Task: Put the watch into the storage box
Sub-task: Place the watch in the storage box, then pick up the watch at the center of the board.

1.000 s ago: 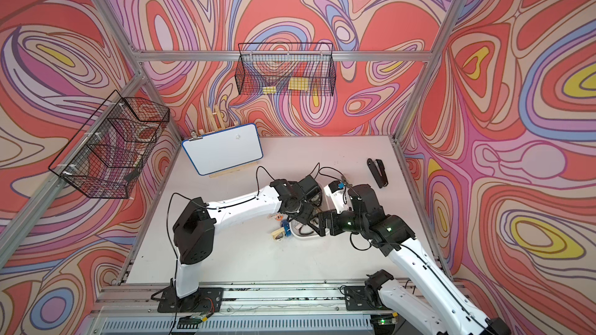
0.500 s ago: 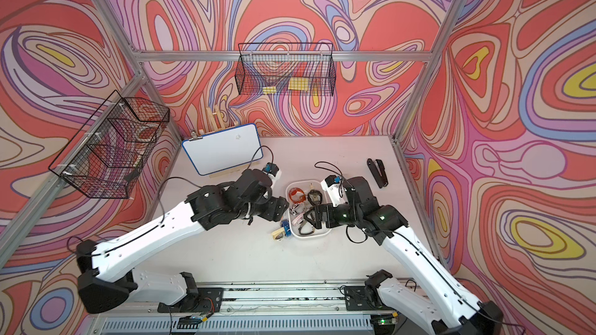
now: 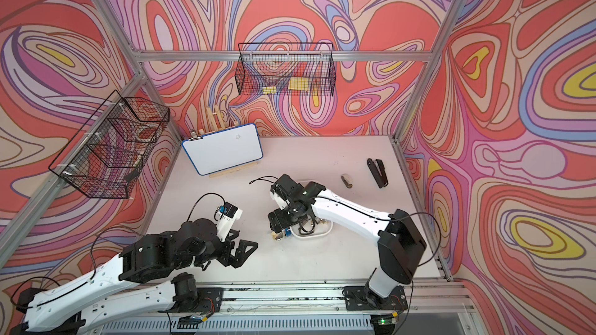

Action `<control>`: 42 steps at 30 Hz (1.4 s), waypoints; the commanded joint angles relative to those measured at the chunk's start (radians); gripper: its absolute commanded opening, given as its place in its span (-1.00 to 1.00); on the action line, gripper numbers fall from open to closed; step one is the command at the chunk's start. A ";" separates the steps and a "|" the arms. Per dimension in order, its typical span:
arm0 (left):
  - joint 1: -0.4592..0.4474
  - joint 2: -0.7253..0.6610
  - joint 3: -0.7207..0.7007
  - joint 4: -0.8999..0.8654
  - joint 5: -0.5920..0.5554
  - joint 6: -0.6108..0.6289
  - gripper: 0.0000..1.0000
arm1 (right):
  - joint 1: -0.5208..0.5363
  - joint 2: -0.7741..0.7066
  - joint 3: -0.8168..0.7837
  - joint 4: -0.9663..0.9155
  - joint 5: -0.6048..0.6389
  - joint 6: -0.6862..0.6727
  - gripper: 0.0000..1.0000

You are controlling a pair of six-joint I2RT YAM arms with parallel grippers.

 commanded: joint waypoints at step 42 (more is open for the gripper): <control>-0.007 -0.051 -0.053 -0.052 -0.123 -0.043 0.85 | 0.004 0.604 0.524 -0.205 0.242 -0.333 0.02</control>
